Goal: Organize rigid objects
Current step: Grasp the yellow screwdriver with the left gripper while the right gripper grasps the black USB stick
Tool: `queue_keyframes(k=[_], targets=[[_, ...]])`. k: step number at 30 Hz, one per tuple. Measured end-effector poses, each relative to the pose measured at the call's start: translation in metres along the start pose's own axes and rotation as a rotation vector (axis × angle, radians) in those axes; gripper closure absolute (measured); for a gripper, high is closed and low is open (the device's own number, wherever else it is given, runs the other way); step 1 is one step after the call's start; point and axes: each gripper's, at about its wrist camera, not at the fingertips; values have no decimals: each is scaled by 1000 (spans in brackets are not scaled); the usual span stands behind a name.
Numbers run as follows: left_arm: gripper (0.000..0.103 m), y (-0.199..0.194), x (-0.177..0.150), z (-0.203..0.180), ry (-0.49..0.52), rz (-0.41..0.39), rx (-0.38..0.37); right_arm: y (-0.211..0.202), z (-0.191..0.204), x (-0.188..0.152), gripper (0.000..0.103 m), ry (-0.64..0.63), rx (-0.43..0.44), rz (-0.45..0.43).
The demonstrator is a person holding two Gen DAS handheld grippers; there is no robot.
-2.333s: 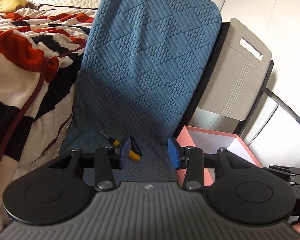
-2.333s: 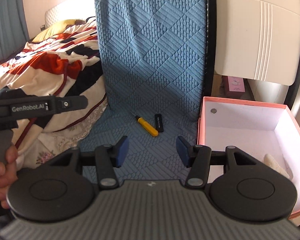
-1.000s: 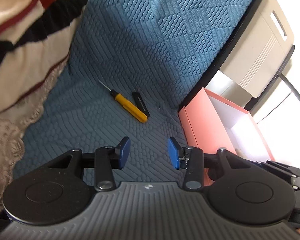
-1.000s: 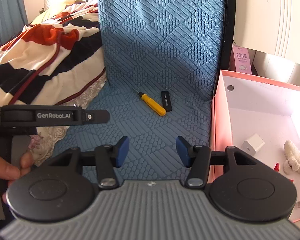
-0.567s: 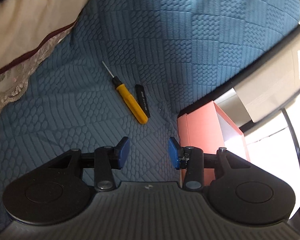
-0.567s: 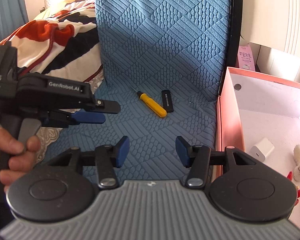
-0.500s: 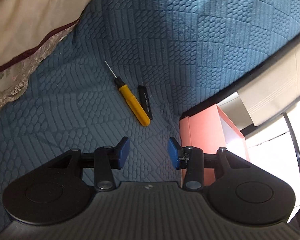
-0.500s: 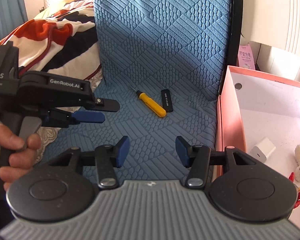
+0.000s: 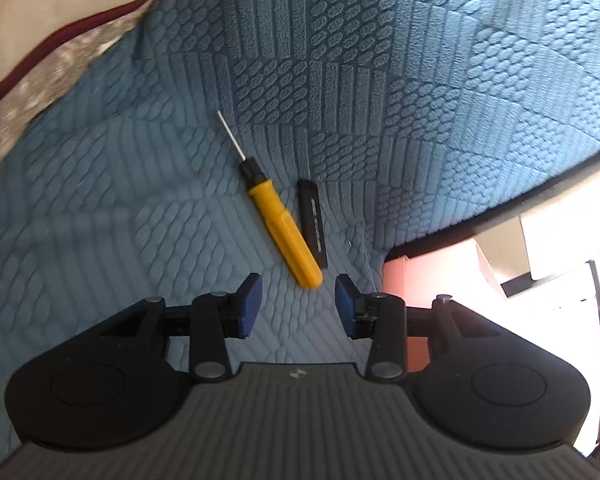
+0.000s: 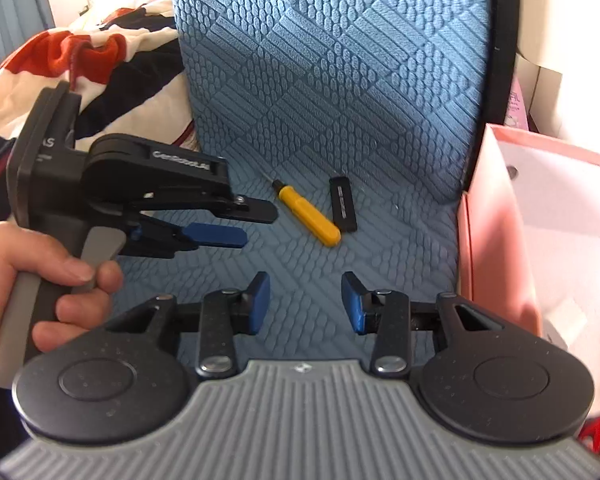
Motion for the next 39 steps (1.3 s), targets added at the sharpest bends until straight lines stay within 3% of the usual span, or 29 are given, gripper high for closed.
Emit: queue_keyframes(k=[12,21,26,36,39], targets=[[57,30,30,18,-82,28,-28,76,1,30,64,-107,-19,57],[57,30,33,21,-81,28,-14,124,3,37,68,-212,-28,107],[57,37,33,24,-96,32,-22,121,5,41,80,-208,9,116],[57,44,30,39,-224,34,-114,84,18,49,84,-162,130,73],[67,46,29,43,-261,34,-109,78,24,51,84,-152,159,63]])
Point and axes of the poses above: each gripper's, at about its wrist camera, not at the fingertips, and y roughly the way its jaws point, z to its left, x to its top, and after that the axes turned 7 degrees about -x, right-handed
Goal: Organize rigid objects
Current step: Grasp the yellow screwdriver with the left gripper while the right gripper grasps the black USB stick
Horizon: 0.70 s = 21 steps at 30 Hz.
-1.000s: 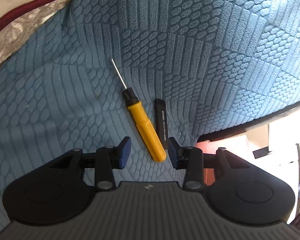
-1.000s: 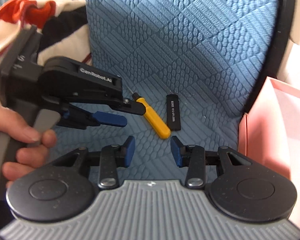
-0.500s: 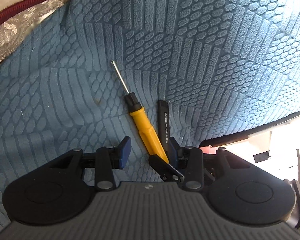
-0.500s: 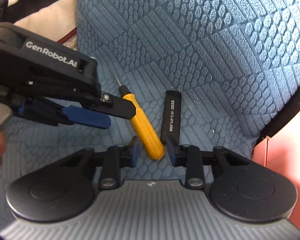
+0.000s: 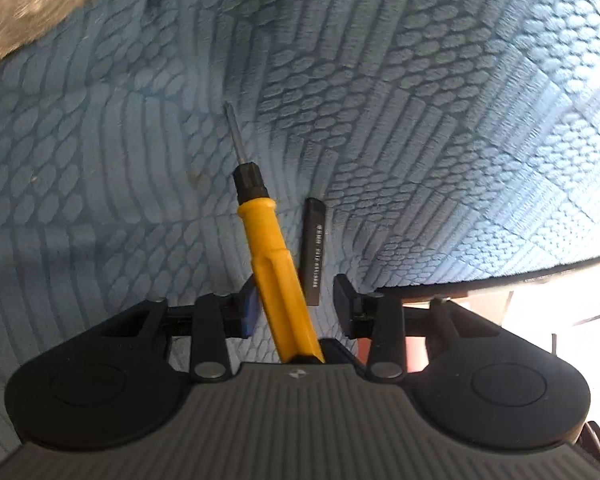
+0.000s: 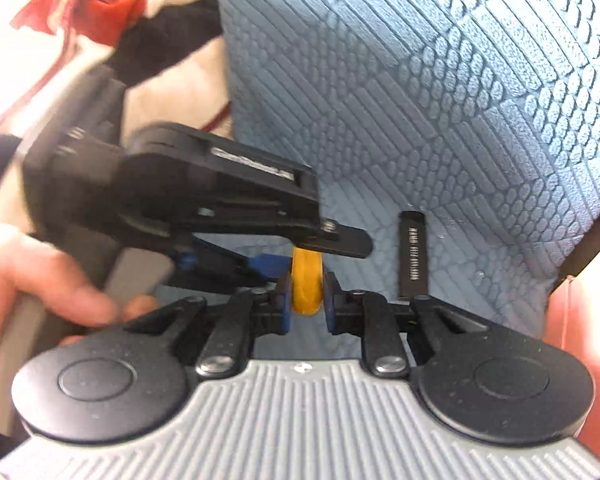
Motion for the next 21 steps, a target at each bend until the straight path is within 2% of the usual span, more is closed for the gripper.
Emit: queue_keyframes(k=[1,6,10,13,17,21], targets=[[75,0,0,1,-6,-4,9,-3,2,0,84,-2,-2,-7],[78,1,0,0,-1,-11,28,-1,-9,0,82,78,48,30],[82,0,1,2,5,-23,53,-7,-11,0,76,62,57,34],[82,-8,3,2,13,-39,72,-4,-21,0,67,92,4,33],[82,-7,3,0,29,-35,91,18,-30,3,66,49,-114,38],[82,-3,0,-4,45,-30,103,35,-33,3,66,47,-172,23]])
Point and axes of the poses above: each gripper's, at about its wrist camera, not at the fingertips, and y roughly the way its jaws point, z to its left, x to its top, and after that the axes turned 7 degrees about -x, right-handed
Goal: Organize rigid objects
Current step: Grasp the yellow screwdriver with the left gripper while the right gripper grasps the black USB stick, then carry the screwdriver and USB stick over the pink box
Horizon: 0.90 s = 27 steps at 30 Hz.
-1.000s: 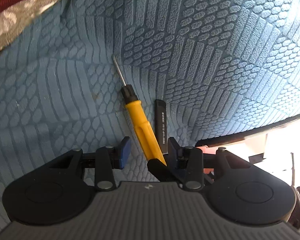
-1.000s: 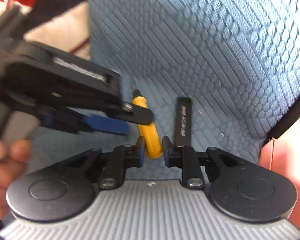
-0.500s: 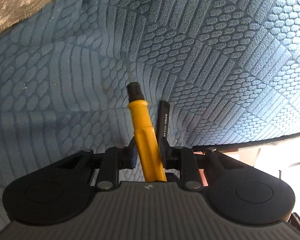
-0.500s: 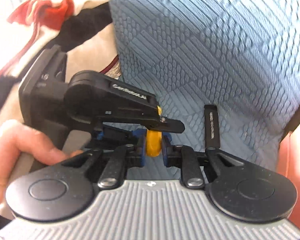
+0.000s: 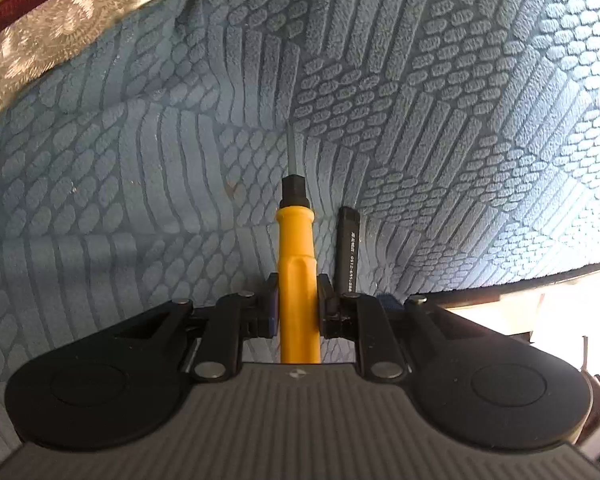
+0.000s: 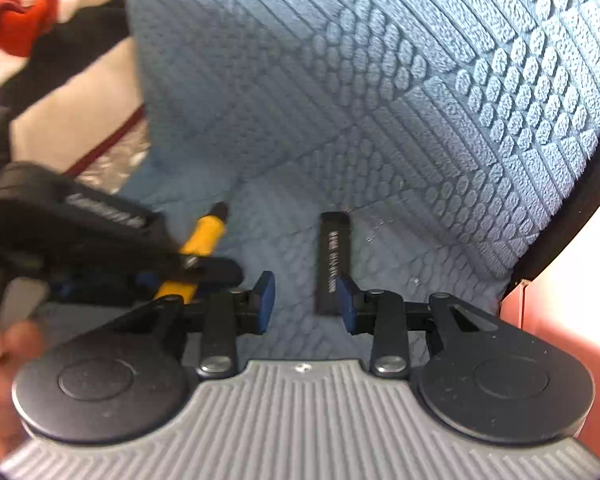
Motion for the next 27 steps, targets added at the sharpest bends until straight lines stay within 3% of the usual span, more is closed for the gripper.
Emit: queue_keyframes(k=[4,10,16,17,18,27], targets=[[82,3,-1,-3,14,-14,17,16,8,0,67,-58,-62,-32],[82,-3,2,-4,22,-9,20,39,5,2,67,-64,-69,-17],[82,-3,2,-5,34,-5,25,38,-2,1,67,-1,-46,-9],[82,-1,1,-5,33,-6,26,38,-4,2,69,16,-38,-2],[82,-1,1,-5,33,-5,26,36,-6,2,76,30,-34,5],[82,-1,-2,-12,72,9,38,26,0,-7,77,31,-45,24]])
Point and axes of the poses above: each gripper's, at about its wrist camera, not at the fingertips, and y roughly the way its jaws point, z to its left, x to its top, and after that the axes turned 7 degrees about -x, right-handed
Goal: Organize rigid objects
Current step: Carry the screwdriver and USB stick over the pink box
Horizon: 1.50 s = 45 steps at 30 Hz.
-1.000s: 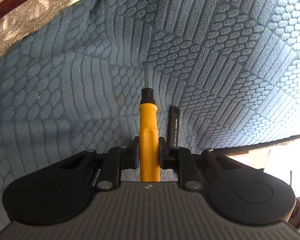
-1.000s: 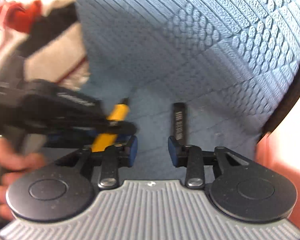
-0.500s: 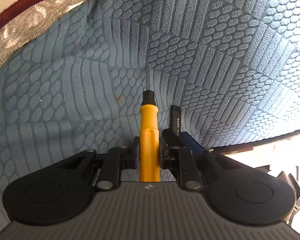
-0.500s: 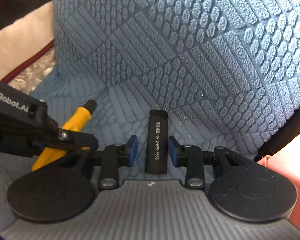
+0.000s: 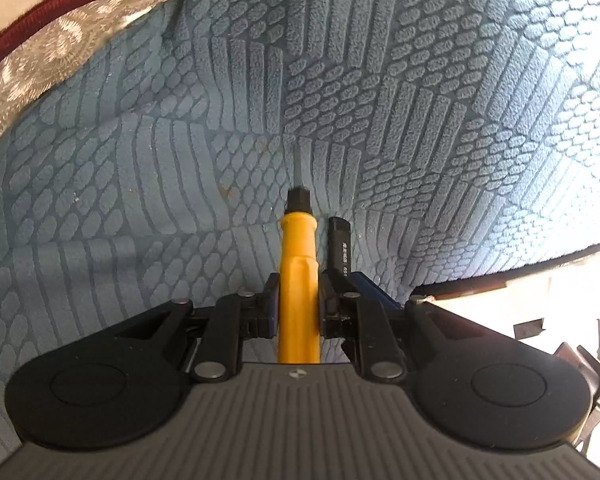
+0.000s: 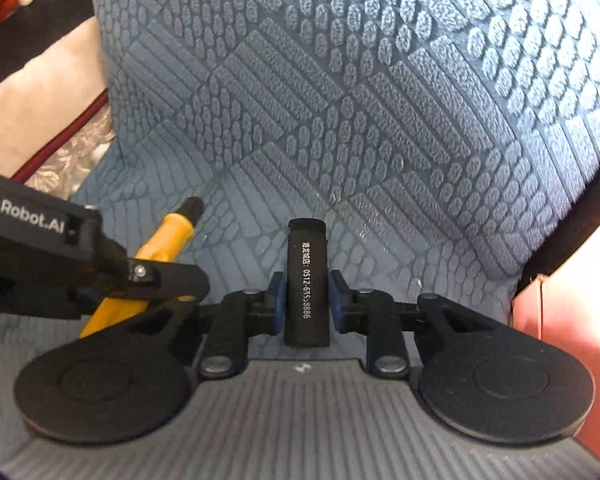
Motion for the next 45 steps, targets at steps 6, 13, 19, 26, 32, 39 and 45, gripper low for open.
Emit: queue_keyframes(k=[6,13,19,26,32,39,45], targets=[[82,0,-9,-6,32,5,23,-24,-9,-16,77,86,-13,8],[82,-13,-27,-19,139,1,82,-58,-4,-39,77,63,-11,19],[82,-32,-48,-22,183,15,105,-87,7,-63,77,46,-3,21],[82,-55,-79,-26,279,22,158,-125,18,-90,77,5,10,4],[82,-62,-103,-26,283,46,144,-148,21,-108,77,19,40,-3],[82,-75,-138,-33,341,54,170,-166,25,-120,77,40,46,9],[82,-85,-158,-28,320,39,175,-162,25,-128,77,55,21,47]])
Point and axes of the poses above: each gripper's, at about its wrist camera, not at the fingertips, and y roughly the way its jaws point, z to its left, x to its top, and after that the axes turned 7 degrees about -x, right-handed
